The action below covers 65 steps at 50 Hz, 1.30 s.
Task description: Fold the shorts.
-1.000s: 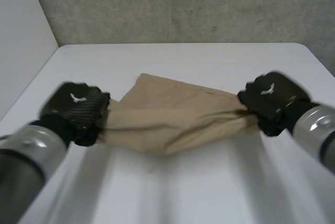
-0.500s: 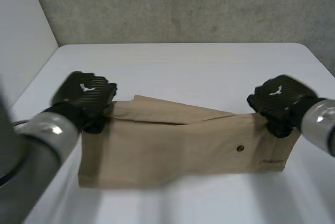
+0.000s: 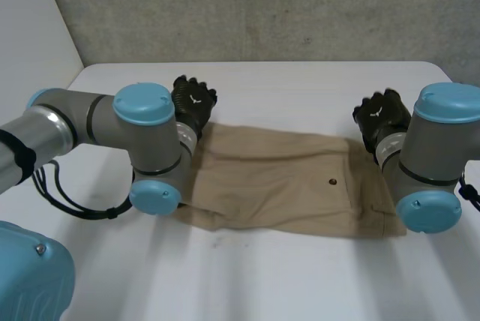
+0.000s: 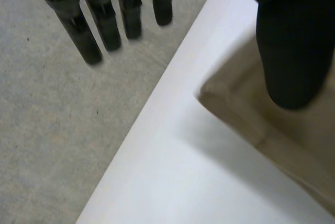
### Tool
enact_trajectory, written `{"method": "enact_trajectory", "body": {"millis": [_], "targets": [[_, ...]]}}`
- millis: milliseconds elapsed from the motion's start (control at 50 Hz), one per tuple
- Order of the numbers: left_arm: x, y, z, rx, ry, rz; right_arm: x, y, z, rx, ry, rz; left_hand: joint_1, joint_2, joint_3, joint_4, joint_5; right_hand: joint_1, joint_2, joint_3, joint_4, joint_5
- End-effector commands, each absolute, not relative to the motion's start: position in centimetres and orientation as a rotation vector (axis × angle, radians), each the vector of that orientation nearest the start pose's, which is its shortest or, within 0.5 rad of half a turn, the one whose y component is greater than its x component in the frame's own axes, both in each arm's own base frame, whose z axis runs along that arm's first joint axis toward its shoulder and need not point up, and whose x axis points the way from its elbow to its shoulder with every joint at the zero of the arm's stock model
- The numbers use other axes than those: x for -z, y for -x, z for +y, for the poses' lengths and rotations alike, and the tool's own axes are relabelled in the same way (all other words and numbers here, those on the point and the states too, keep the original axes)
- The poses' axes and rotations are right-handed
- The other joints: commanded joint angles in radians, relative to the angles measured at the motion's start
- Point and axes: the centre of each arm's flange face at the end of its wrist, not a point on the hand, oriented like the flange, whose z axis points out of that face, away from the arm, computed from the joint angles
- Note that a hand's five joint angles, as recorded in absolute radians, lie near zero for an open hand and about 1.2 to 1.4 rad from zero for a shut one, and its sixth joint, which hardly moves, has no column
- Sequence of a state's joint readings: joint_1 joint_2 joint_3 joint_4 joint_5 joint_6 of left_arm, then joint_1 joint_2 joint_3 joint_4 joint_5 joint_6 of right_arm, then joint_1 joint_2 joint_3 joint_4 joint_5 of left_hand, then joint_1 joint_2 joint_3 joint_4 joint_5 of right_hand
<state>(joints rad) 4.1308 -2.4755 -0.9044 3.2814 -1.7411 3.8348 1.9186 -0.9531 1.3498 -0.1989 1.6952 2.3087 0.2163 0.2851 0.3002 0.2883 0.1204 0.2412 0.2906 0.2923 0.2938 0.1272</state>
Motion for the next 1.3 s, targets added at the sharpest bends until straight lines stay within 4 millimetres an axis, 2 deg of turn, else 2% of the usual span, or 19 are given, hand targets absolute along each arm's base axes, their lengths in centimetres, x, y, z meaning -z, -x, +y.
{"method": "enact_trajectory", "body": {"millis": [20,140,220,300,380,540,600,620,640,760,860,940,980,1060,1080,1140,1160,1240,1300], "targets": [[-17.2,36.6,-31.6,2.001,-1.178,1.846,-20.2,-24.7,-33.9,2.291,1.246,2.334,-0.042,-0.111,-0.126,-0.114,-0.120,-0.067,-0.116,-0.118,-0.119,-0.127],[-20.2,34.6,-28.8,2.024,-1.156,1.886,-23.1,-23.3,-30.7,2.222,1.154,2.338,-0.042,-0.111,-0.126,-0.114,-0.120,-0.067,-0.116,-0.118,-0.119,-0.127],[-21.2,33.0,-26.4,2.041,-1.118,1.980,-21.7,-22.1,-28.1,1.935,1.196,2.434,-0.042,-0.111,-0.126,-0.114,-0.120,-0.067,-0.116,-0.118,-0.119,-0.127],[-20.9,31.4,-24.0,2.036,-1.057,2.133,-19.0,-20.4,-26.1,1.640,1.090,2.522,-0.042,-0.111,-0.126,-0.114,-0.120,-0.067,-0.116,-0.118,-0.119,-0.127],[-20.2,30.6,-22.7,2.014,-1.017,2.239,-16.8,-19.9,-25.0,1.562,1.052,2.511,-0.042,-0.111,-0.126,-0.114,-0.120,-0.067,-0.116,-0.118,-0.119,-0.127],[-18.7,30.0,-21.8,1.960,-1.017,2.312,-13.8,-19.5,-25.8,1.675,1.030,2.472,-0.041,-0.110,-0.125,-0.113,-0.120,0.190,0.140,0.138,0.137,0.129],[-18.6,30.0,-21.9,1.956,-1.016,2.314,-12.7,-19.3,-26.6,1.678,1.022,2.484,-0.041,-0.110,-0.125,-0.113,-0.120,0.580,0.530,0.528,0.527,0.519],[-18.4,30.0,-21.8,1.950,-1.017,2.319,-12.5,-19.4,-27.0,1.682,1.024,2.484,-0.041,-0.110,-0.125,-0.113,-0.120,0.976,0.927,0.925,0.923,0.915],[-18.4,29.9,-21.9,1.949,-1.015,2.319,-12.5,-19.3,-27.2,1.687,1.022,2.485,-0.041,-0.110,-0.125,-0.113,-0.120,1.153,1.104,1.102,1.101,1.093],[-18.4,29.8,-21.7,1.945,-1.017,2.321,-13.4,-17.7,-28.6,1.750,1.026,2.534,-0.041,-0.110,-0.125,-0.113,-0.120,1.155,1.106,1.104,1.102,1.095],[-19.4,29.5,-21.5,1.973,-1.002,2.306,-17.3,-15.9,-29.7,1.979,1.250,2.527,-0.041,-0.110,-0.125,-0.113,-0.120,1.155,1.106,1.104,1.102,1.095],[-20.2,29.2,-21.3,2.000,-0.985,2.291,-18.9,-15.9,-30.2,2.081,1.487,2.477,-0.042,-0.111,-0.126,-0.114,-0.120,1.155,1.106,1.104,1.102,1.095],[-20.5,29.1,-21.3,2.007,-0.978,2.287,-19.5,-16.6,-30.3,2.119,1.559,2.434,-0.042,-0.111,-0.126,-0.114,-0.120,1.155,1.106,1.104,1.102,1.095],[-21.0,28.9,-21.2,2.026,-0.965,2.277,-21.1,-22.5,-28.0,2.193,1.761,2.101,-0.042,-0.111,-0.126,-0.114,-0.120,1.155,1.106,1.104,1.102,1.095],[-21.1,28.9,-21.2,2.030,-0.962,2.274,-21.4,-24.9,-26.9,2.208,1.814,1.970,-0.042,-0.111,-0.126,-0.114,-0.120,1.155,1.106,1.104,1.102,1.095],[-21.3,28.9,-21.3,2.036,-0.953,2.269,-21.2,-28.3,-25.2,2.194,1.884,1.798,-0.042,-0.111,-0.126,-0.114,-0.120,1.155,1.106,1.104,1.102,1.095],[-21.3,28.9,-21.3,2.041,-0.948,2.265,-20.8,-30.4,-24.0,2.167,1.941,1.675,-0.042,-0.111,-0.126,-0.114,-0.120,1.155,1.106,1.104,1.102,1.095],[-21.7,28.9,-21.5,2.057,-0.930,2.252,-18.5,-35.1,-19.7,2.017,2.091,1.326,-0.042,-0.111,-0.126,-0.114,-0.120,1.155,1.106,1.104,1.102,1.095],[-21.9,29.0,-21.6,2.063,-0.926,2.248,-16.6,-36.6,-17.9,1.916,2.145,1.182,-0.042,-0.111,-0.126,-0.114,-0.120,1.155,1.106,1.104,1.102,1.095]]}}
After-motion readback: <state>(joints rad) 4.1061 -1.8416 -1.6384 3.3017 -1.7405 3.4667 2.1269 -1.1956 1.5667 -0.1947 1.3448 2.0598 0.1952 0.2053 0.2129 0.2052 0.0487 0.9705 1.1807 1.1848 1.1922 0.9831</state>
